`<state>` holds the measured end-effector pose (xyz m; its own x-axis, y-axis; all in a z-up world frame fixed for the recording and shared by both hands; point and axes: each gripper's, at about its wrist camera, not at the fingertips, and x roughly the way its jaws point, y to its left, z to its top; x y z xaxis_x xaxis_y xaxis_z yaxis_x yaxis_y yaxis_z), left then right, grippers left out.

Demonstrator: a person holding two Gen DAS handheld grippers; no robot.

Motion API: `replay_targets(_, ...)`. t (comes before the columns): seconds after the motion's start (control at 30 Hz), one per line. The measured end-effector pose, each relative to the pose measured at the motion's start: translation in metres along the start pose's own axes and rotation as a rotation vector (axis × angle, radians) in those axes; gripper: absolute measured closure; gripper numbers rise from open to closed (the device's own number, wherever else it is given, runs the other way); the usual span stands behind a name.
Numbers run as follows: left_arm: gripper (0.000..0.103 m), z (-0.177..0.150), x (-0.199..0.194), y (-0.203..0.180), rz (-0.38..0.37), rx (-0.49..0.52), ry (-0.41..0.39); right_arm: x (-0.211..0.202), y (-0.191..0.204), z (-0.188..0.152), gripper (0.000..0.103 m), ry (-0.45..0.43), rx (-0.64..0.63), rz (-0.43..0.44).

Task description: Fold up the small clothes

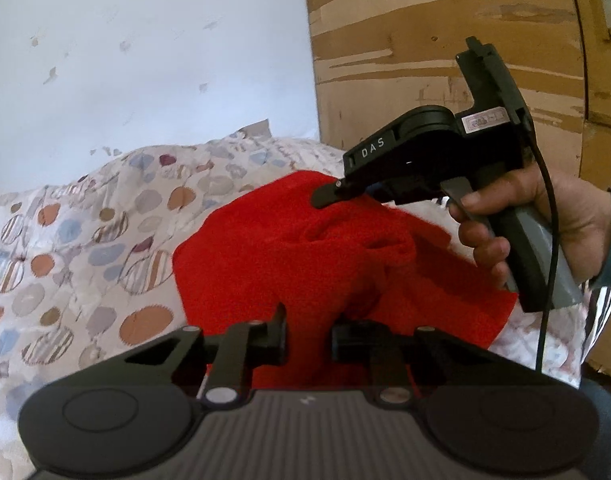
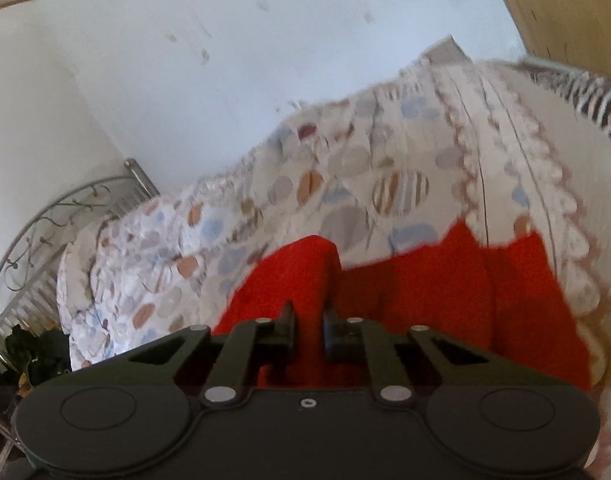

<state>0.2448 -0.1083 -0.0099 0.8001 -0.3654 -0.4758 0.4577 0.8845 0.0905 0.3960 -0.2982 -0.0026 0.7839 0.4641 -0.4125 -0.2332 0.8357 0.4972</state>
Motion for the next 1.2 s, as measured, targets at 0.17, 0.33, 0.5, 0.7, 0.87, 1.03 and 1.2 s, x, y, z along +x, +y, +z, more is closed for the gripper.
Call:
replay_targets(0.17, 0.085, 0.015, 0.003, -0.020, -0.044, 0.032, -0.028, -0.030, -0.004, 0.015, 0.091, -0.087, -0.051, -0.015)
replay_targets(0.33, 0.085, 0.021, 0.012, -0.049, -0.096, 0.085, -0.029, -0.059, -0.030, 0.019, 0.091, -0.132, -0.033, -0.056)
replay_targets(0.5, 0.085, 0.017, 0.027, -0.072, -0.128, 0.105, 0.021, -0.068, -0.066, 0.003, 0.091, -0.121, 0.038, -0.113)
replay_targets(0.7, 0.082, 0.008, 0.030, -0.079, -0.122, 0.138, 0.024, -0.061, -0.086, -0.013, 0.091, -0.101, 0.095, -0.131)
replay_targets(0.87, 0.071, 0.008, 0.025, -0.069, -0.162, 0.093, 0.043, -0.054, -0.085, -0.020, 0.090, -0.075, 0.076, -0.156)
replay_targets(1.03, 0.063, 0.018, 0.021, -0.031, -0.276, -0.112, 0.088, -0.051, -0.073, -0.023, 0.090, -0.066, -0.018, -0.198)
replay_targets(1.2, 0.020, 0.018, 0.008, 0.006, -0.362, -0.274, 0.068, -0.048, -0.066, -0.026, 0.090, -0.057, -0.068, -0.223)
